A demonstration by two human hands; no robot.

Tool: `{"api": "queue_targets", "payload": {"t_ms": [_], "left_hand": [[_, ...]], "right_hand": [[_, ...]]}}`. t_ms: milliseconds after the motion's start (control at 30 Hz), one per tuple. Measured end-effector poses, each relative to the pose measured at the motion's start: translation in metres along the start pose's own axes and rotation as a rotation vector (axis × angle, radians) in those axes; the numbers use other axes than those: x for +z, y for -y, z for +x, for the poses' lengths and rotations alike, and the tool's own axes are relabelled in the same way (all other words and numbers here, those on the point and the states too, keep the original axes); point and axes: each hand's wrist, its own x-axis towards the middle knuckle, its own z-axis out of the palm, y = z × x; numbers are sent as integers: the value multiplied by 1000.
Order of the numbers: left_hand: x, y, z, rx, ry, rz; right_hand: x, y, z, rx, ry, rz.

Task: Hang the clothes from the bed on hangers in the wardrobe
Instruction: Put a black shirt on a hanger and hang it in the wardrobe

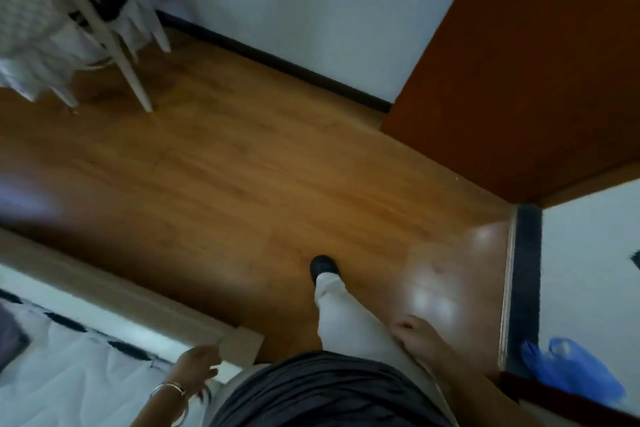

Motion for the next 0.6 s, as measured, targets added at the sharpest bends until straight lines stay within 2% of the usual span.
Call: {"api": "queue_targets", "payload": {"t_ms": [33, 67, 133, 267, 333, 400, 467, 533, 600], "left_hand": [[13, -23, -4, -24, -72, 108], [27, -41, -8, -155, 49, 39], [47, -91, -3, -263, 90, 17], [39, -153, 10, -94, -22, 31], [24, -154, 16, -63, -133, -74], [10, -151, 14, -109, -261, -149], [0, -130, 17, -236, -356, -262], [-5, -108, 21, -402, -358, -343], [-14, -101, 33, -496, -400, -450]], "right_hand": [[-21, 18, 12, -26, 7, 1], [-41, 38, 21, -49, 13, -11], [-76, 72, 38, -101, 11, -24], [-115, 142, 79, -140, 91, -158], [-114, 177, 99, -132, 129, -246], [-104, 216, 117, -142, 170, -334], [-86, 258, 132, -152, 249, -433], [-63, 302, 147, -170, 302, -522], [-40, 350, 154, -208, 335, -570]]}}
